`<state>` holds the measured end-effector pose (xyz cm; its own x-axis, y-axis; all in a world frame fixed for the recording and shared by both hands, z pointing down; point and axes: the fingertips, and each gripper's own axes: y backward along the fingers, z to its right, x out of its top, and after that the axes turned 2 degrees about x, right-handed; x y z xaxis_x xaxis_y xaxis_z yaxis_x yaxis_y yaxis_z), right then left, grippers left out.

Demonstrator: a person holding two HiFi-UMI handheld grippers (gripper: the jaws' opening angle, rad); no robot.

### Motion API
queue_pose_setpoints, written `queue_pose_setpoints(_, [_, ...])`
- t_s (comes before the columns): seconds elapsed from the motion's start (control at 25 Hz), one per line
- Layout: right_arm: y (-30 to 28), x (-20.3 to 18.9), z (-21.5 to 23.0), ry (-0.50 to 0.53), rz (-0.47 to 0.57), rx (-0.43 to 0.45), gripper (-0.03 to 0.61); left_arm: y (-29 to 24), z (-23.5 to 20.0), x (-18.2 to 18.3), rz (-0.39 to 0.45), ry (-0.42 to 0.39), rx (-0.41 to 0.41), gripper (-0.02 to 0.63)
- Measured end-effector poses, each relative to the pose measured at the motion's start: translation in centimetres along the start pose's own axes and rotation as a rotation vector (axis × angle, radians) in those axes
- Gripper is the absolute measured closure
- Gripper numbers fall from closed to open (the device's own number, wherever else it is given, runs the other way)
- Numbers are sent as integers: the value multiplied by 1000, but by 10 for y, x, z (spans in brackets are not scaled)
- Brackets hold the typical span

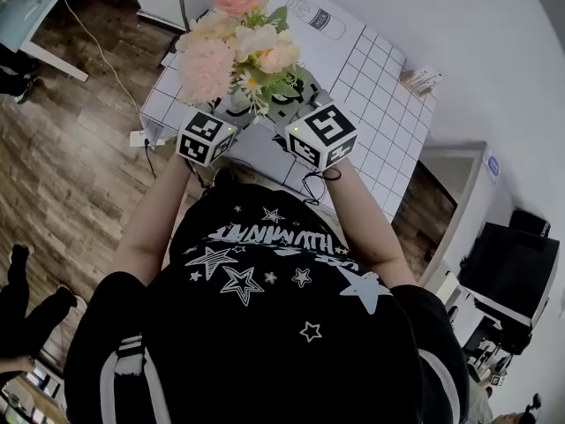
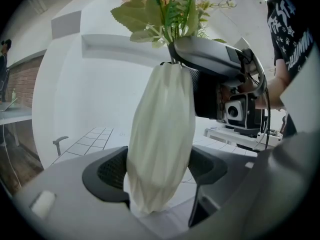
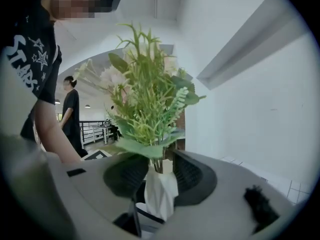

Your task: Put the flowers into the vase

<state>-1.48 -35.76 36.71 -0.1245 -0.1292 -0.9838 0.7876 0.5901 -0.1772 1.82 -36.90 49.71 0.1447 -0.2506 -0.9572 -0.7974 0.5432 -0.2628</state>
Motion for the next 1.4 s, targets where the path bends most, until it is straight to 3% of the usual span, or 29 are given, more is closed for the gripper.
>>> queue_pose_setpoints(0.4, [13, -4, 2, -30, -4, -55, 419, 2, -1, 2, 0, 28, -2, 238])
queue_pose_setpoints(1.2, [75, -56, 22, -258, -22, -199, 413, 1, -2, -2, -38, 19, 12, 238])
queue_pose_setpoints(1.4, [90, -67, 28, -292, -32, -244, 413, 1, -2, -7, -77, -14, 29, 236])
